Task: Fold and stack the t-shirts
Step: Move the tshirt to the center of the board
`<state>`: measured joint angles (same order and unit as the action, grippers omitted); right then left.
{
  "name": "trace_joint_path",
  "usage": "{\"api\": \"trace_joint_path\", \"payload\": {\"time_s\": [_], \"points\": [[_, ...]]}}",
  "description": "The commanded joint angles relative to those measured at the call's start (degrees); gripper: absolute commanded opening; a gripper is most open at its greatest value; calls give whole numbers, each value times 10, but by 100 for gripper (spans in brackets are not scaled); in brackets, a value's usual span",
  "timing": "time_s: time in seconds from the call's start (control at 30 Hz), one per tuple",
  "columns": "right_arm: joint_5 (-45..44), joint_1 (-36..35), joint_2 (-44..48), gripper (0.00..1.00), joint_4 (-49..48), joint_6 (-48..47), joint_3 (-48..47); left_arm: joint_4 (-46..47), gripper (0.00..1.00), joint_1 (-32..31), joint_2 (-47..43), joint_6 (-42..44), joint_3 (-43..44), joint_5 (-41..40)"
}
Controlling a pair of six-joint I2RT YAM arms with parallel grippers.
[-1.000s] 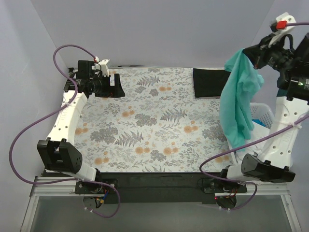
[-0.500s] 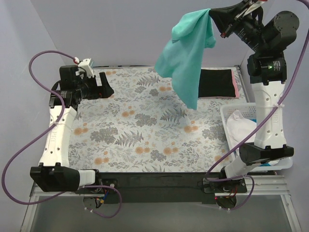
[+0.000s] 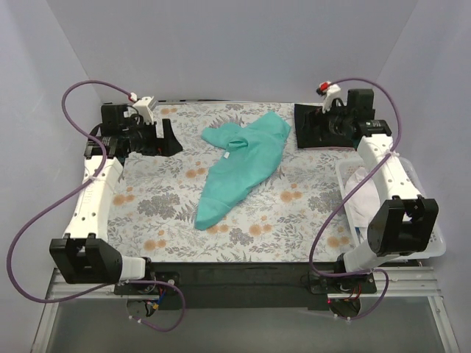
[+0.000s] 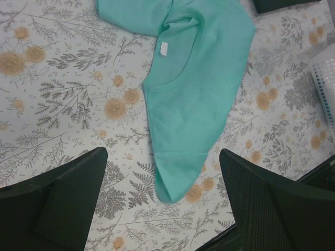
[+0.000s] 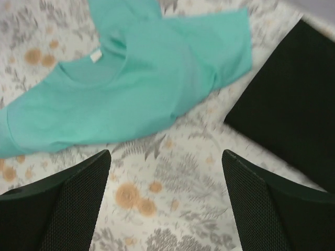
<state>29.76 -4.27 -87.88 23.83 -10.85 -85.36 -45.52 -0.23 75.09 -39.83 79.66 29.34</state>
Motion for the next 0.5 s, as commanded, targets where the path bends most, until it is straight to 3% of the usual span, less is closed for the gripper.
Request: {"api": "trace_joint_path", "payload": {"time_s": [0.0, 0.1, 0.17, 0.33, 0.47], "points": [[2, -11, 39, 92, 75, -90, 47, 3, 88, 1, 43, 62, -27, 26], [0, -30, 31, 85, 93, -101, 86, 10, 81, -4, 94, 73, -42, 7], [-5, -43, 19, 81, 96, -103, 111, 11, 71, -9, 132, 76, -47, -5], [-22, -101, -26, 68, 94, -86, 132, 26, 64, -57, 186, 67, -48, -20], [-46, -126, -64, 65, 83, -63, 128, 17, 60, -125, 211, 74, -71, -32]]}}
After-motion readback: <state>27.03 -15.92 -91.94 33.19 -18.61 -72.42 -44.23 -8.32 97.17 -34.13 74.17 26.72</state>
